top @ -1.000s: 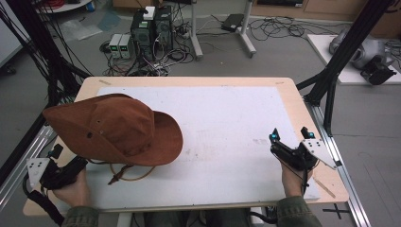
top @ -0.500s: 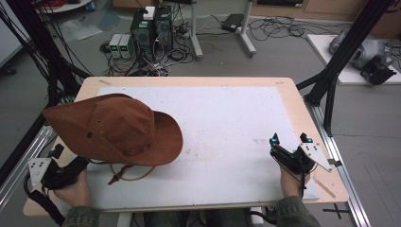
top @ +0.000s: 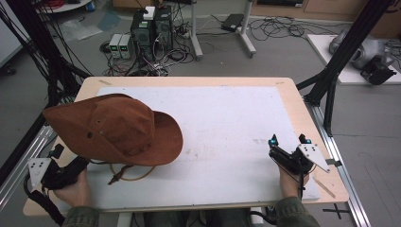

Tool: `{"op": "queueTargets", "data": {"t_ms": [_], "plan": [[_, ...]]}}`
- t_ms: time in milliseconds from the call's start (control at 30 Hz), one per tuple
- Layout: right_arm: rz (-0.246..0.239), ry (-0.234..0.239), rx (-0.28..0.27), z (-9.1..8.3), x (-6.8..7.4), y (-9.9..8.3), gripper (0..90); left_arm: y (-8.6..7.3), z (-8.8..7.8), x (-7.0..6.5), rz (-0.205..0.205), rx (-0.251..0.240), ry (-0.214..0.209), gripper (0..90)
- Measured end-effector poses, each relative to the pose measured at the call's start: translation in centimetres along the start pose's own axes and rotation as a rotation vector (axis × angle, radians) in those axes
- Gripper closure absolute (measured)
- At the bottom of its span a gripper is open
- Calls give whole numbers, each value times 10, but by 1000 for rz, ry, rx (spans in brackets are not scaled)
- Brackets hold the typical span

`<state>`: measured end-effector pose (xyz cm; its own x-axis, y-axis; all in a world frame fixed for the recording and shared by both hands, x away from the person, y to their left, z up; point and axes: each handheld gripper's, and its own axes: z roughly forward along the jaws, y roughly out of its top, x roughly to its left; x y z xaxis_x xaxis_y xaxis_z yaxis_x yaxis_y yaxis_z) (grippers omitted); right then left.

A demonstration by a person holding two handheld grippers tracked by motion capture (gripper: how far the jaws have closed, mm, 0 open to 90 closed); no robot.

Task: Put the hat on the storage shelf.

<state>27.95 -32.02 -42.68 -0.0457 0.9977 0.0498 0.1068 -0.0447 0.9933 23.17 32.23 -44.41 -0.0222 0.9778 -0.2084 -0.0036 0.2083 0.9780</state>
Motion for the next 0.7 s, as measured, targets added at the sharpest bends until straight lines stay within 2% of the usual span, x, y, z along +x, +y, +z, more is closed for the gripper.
{"op": "queueTargets", "data": {"t_ms": [233,533,700], "plan": [[7,-1,2,0,-3,0,32,0,0,0,4,0,2,150],[26,-2,2,0,-6,1,32,0,0,-4,35,2,-4,150],[53,-7,2,0,-10,1,31,0,0,-6,39,3,-9,150]]}}
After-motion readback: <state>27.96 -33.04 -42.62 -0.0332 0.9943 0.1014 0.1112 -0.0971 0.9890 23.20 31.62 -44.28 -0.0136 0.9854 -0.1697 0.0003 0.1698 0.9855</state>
